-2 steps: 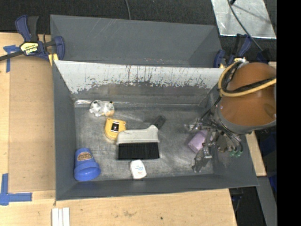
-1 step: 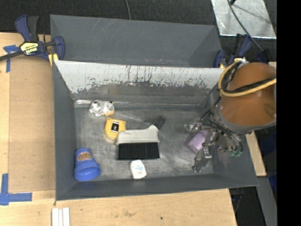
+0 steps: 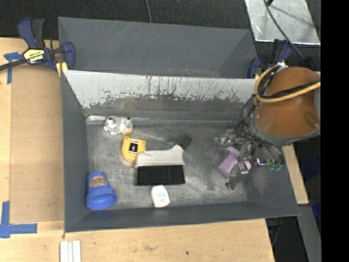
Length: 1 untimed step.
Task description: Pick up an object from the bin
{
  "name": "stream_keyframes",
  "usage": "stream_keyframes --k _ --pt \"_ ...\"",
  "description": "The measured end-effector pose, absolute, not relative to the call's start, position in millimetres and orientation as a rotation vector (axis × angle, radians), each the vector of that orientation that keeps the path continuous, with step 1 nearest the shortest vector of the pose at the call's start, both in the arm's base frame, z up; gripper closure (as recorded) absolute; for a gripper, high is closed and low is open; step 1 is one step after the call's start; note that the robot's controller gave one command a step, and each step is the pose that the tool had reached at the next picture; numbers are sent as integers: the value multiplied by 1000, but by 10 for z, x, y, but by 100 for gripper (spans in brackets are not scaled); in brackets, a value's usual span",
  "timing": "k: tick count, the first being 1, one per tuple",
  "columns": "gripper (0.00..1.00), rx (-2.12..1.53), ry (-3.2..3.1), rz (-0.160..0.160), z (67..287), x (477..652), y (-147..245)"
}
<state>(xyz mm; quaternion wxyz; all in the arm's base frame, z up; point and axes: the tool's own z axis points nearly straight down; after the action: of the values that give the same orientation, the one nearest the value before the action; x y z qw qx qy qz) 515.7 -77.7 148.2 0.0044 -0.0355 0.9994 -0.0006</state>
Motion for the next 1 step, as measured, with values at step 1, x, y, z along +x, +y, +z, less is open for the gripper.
stream_keyframes --k 1 --pt "0 -146 3127 -5 1367 5228 -847"
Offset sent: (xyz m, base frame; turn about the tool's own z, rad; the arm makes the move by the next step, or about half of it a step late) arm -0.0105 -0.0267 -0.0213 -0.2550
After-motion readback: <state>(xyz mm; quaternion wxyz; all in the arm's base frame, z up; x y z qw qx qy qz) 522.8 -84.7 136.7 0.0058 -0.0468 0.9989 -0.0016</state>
